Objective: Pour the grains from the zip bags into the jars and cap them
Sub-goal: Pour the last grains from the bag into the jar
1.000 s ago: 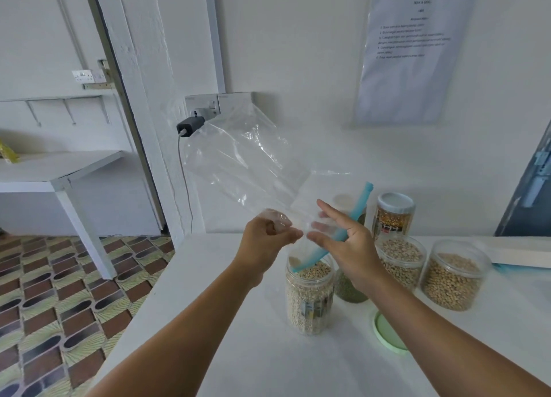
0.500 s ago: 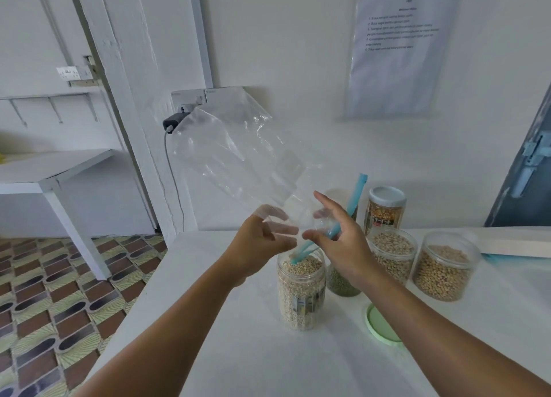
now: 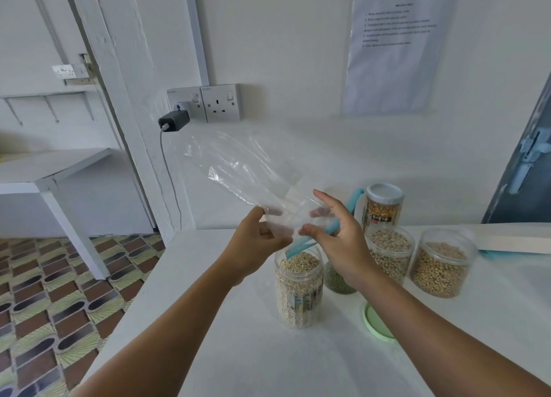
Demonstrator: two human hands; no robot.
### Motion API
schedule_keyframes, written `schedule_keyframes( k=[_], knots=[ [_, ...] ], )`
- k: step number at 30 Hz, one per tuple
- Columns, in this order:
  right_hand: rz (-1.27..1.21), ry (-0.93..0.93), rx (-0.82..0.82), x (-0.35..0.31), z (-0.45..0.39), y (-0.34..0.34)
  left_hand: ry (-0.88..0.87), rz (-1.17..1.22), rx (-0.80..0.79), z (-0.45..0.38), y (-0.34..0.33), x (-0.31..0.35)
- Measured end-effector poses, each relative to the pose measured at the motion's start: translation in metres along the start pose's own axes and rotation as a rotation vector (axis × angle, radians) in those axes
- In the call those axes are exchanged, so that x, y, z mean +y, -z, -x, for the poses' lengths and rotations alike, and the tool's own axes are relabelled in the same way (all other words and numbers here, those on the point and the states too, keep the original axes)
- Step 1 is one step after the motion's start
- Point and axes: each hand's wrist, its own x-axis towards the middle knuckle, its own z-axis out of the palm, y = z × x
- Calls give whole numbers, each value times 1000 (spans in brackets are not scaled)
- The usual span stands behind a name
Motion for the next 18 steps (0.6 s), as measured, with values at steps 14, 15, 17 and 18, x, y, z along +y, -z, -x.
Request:
schedule_keyframes(
  k=[14,15,17,18],
  knots=[
    [5,-17,-31,-2,0,5,-29,-61,-37,3,3,2],
    [7,-21,-31,-2,1,4,-24,-46,-49,4,4,3],
    [-18,-25,-21,-2,2,3,-21,-45,-52,4,4,5],
    [-45,-27,-11,-2,2,2,-25,-62,-42,4,4,5]
  ],
)
